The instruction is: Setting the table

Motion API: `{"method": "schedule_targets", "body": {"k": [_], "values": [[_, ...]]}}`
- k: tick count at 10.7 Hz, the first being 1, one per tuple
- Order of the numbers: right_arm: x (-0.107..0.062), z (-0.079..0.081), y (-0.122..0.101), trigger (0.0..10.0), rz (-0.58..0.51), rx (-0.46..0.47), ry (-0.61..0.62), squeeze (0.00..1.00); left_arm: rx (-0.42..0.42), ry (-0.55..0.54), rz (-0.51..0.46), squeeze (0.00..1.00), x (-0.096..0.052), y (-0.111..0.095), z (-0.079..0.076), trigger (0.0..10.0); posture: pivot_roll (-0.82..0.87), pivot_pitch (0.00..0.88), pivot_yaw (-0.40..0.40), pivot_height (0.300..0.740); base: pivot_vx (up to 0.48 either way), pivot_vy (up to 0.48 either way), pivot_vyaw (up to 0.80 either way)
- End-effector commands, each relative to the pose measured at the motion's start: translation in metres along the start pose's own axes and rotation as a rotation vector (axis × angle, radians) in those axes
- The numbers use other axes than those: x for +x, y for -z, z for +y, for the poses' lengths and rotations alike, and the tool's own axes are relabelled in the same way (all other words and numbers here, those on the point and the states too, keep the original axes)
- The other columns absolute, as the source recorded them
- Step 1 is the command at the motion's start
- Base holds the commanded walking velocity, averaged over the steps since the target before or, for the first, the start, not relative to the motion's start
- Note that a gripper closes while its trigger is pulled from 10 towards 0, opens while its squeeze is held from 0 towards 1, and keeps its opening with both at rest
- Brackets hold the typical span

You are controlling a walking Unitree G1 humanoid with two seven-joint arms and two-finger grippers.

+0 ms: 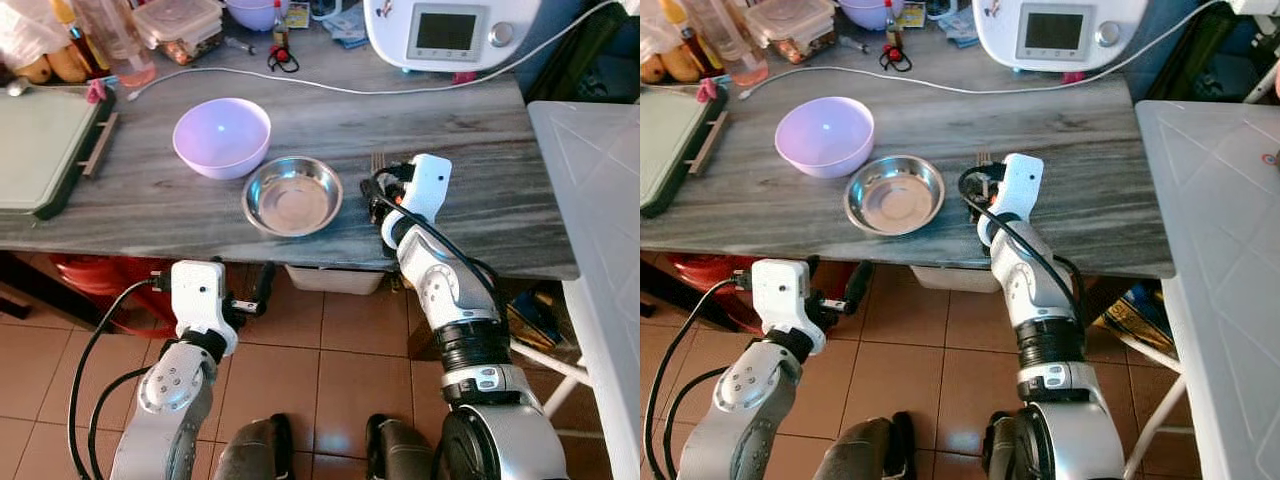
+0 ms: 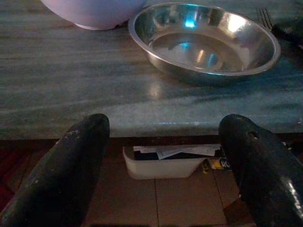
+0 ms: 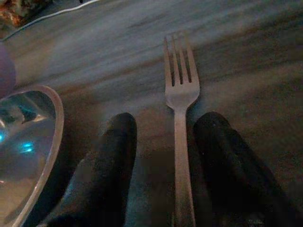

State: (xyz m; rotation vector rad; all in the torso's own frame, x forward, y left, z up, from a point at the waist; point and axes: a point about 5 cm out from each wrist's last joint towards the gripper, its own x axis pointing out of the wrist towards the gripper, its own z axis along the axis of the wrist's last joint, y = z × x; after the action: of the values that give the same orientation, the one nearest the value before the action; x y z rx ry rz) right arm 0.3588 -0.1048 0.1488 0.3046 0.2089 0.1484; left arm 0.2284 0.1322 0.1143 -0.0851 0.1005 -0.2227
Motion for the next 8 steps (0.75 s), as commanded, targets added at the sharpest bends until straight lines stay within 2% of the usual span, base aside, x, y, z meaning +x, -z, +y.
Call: {"method": "schedule_targets", "body": {"k": [1,4,7,8], "values": [[-0.007,-0.014,0.027,10.0,0.104,-0.027,0.052,0.63,0.006,-0.006,0.016,0.00,-0.001,0.003,0.002,10.0,0.02,0.207,0.057,0.740,0.000,0.000,0.00],[-0.021,-0.014,0.013,10.0,-0.031,-0.111,0.033,0.64,0.004,-0.010,0.011,0.00,-0.002,0.003,0.002,10.0,0.02,0.208,0.054,0.740,0.000,0.000,0.00],[-0.032,-0.032,0.002,10.0,-0.116,-0.203,0.146,0.64,0.002,-0.009,0.007,0.00,-0.001,0.003,0.002,10.0,0.01,0.210,0.055,0.740,0.000,0.000,0.00],[-0.035,-0.038,0.000,10.0,-0.124,-0.247,0.178,0.58,0.002,-0.009,0.007,0.00,-0.002,0.003,0.002,10.0,0.01,0.213,0.055,0.740,0.000,0.000,0.00]]}}
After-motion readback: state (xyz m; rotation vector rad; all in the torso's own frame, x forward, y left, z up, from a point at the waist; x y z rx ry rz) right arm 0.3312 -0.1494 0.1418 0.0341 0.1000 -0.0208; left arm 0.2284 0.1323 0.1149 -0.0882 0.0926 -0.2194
